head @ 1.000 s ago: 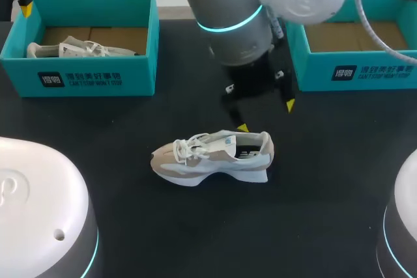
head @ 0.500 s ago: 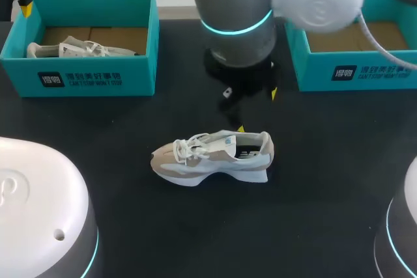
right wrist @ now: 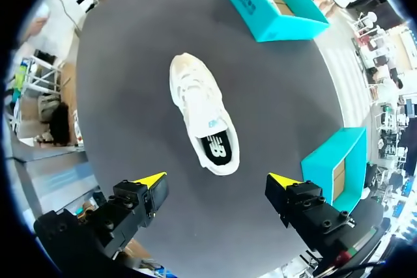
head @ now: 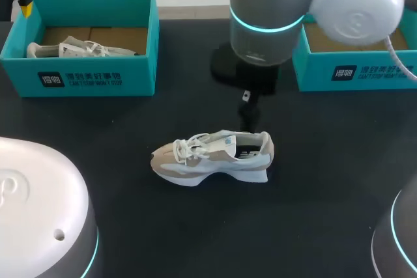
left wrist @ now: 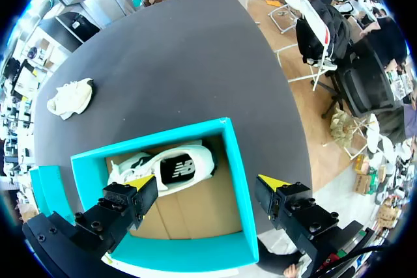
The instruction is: Take the shoe out of the shoebox, open the shoe tongue, remove and reinsert the insole, then place the shoe into the shoebox
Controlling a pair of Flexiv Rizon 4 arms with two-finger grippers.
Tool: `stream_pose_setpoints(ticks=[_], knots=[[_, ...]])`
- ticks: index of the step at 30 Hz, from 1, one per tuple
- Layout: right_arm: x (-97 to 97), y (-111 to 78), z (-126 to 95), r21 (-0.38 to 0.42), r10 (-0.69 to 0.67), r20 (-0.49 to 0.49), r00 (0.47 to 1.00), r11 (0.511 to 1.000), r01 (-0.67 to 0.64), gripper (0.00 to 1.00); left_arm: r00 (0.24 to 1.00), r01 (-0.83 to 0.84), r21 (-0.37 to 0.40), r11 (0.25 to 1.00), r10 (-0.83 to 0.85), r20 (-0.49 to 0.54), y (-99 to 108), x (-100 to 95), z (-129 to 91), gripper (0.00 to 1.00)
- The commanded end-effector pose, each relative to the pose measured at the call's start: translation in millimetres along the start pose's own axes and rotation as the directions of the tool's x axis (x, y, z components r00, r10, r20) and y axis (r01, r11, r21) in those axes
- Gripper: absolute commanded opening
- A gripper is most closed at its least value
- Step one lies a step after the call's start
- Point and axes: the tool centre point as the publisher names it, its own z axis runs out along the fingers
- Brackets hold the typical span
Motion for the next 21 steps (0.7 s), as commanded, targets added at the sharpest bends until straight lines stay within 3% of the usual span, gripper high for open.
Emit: stream_pose_setpoints(ticks=[1, 3, 5, 13, 19, 21], knots=[[-0.2, -5.3, 3, -0.076, -0.001, -0.001, 1.0, 0.997, 0.001, 1.0, 1.0, -0.002, 0.002, 1.0, 0.002, -0.001, 0, 0.6, -1, 1.0], [0.4, -7.9, 3, -0.098, -0.006, -0.009, 1.0, 0.995, 0.006, 1.0, 1.0, -0.002, 0.002, 1.0, 0.002, -0.001, 0, 0.6, -1, 1.0], [0.5, -19.4, 3, -0.234, 0.014, -0.043, 0.999, 0.972, -0.023, 1.0, 1.0, -0.002, 0.002, 1.0, 0.002, -0.001, 0, 0.6, -1, 1.0], [-7.2, -56.9, 2, -0.422, -0.088, -0.118, 0.989, 0.906, 0.03, 1.0, 1.0, -0.002, 0.002, 1.0, 0.002, -0.001, 0, 0.6, -1, 1.0], [-14.1, -80.4, 6, -0.56, -0.125, -0.16, 0.979, 0.829, 0.015, 1.0, 1.0, -0.002, 0.002, 1.0, 0.002, -0.001, 0, 0.6, -1, 1.0], [-17.3, -87.3, 10, -0.628, -0.125, -0.169, 0.978, 0.778, -0.009, 1.0, 1.0, -0.002, 0.002, 1.0, 0.002, -0.001, 0, 0.6, -1, 1.0]])
